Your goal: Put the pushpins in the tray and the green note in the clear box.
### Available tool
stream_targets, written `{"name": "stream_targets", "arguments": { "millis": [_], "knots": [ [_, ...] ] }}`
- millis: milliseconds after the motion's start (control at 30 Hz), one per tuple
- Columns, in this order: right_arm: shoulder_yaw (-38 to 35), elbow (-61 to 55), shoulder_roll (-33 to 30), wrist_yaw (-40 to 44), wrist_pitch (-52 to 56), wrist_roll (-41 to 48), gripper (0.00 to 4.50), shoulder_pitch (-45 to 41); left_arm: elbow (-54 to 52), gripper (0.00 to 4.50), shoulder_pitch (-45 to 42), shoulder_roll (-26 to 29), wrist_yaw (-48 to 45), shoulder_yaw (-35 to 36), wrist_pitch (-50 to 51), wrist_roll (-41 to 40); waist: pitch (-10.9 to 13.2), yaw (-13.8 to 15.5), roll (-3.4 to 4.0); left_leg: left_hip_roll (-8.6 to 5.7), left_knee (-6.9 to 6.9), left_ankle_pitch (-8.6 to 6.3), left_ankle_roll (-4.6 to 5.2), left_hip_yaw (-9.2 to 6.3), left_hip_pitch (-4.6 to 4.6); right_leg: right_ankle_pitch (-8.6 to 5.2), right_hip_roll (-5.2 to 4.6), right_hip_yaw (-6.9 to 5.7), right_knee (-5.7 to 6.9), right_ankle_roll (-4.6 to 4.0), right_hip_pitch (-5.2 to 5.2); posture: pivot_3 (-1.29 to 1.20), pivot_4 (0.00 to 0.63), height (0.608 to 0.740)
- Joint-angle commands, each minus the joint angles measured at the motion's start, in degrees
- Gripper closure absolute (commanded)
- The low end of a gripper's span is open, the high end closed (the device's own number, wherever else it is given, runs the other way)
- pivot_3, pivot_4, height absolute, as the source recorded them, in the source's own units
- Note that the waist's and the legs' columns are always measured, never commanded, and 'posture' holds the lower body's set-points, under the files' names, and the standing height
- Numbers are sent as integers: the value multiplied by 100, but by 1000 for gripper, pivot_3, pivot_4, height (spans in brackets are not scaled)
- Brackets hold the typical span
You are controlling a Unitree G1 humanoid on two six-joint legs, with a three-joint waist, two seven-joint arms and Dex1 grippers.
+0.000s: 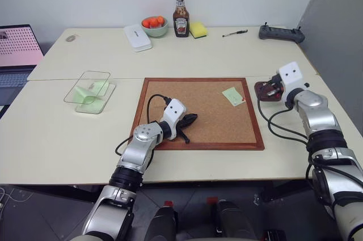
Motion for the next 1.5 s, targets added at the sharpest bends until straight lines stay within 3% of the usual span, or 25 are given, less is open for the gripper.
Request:
{"name": "stream_targets", "arguments": {
  "millis": [33, 200, 233, 400, 633, 800, 933, 1333, 1433, 1500],
  "knots": [
    [86, 169, -70, -48, -271, -182, 4419, -99, 196, 4500, 123, -55, -66, -267, 77, 140, 0, 4, 1, 0, 0, 0, 0, 0, 0, 0, 0, 0, 0, 0, 0, 0, 150, 740],
    [86, 482, -30, -128, -415, -228, 3354, -238, 155, 4500, 137, -35, -57, -261, 72, 137, 0, 6, 1, 0, -1, 0, 0, -1, -2, 0, 0, -1, -3, 0, 0, 0, 150, 740],
    [82, 525, -28, -141, -439, -228, 3307, -270, 154, 4500, 139, -29, -50, -253, 72, 133, 0, 5, 1, 0, -1, 0, 0, -1, -2, 0, 0, -1, -3, 0, 0, 0, 150, 740],
    [14, 585, -38, -196, -530, -177, 1978, -394, 134, 4500, 174, -2, -45, -250, 68, 125, 0, 4, 1, 0, 0, 0, 0, -2, -1, 0, 0, -1, -2, 0, 0, 0, 150, 740],
    [-301, -272, -96, 32, -302, 234, 465, -299, 140, 4500, 170, 5, -56, -257, 65, 124, 0, 6, 1, 0, 0, 0, 0, -2, -2, 0, 0, -1, -2, 0, 0, 0, 150, 740],
    [-416, -1635, 51, 586, 405, 768, 465, 409, 142, 4500, 175, 24, -90, -268, 60, 116, -1, 12, 0, 1, -1, 0, 0, -6, -3, -1, 0, -5, -3, 0, 1, 0, 150, 740],
    [-389, -2129, 325, 471, 766, 867, 465, 845, 149, 4500, 160, 15, -98, -291, 70, 110, -1, 15, 0, 1, -1, 0, 0, -9, -2, -1, 0, -8, -5, 0, 5, 0, 150, 740],
    [-370, -1746, 901, -179, 587, 727, 465, 864, 107, 4500, 198, 34, -136, -314, 104, 96, -2, 12, 2, 1, -1, 0, 0, -8, 0, -1, 0, -9, -5, 0, 5, 0, 150, 740],
    [-360, -1666, 899, -184, 574, 727, 883, 838, 81, 4500, 220, 25, -118, -318, 119, 99, -2, 12, 2, 1, -1, 0, 0, -8, 0, -1, 0, -8, -5, 0, 5, 0, 150, 740],
    [-331, -1653, 892, -165, 581, 721, 1431, 851, 71, 4500, 231, 18, -109, -316, 124, 97, -2, 11, 2, 1, -1, 0, 0, -8, 0, -1, 0, -9, -5, 0, 5, 0, 150, 740]
  ]
}}
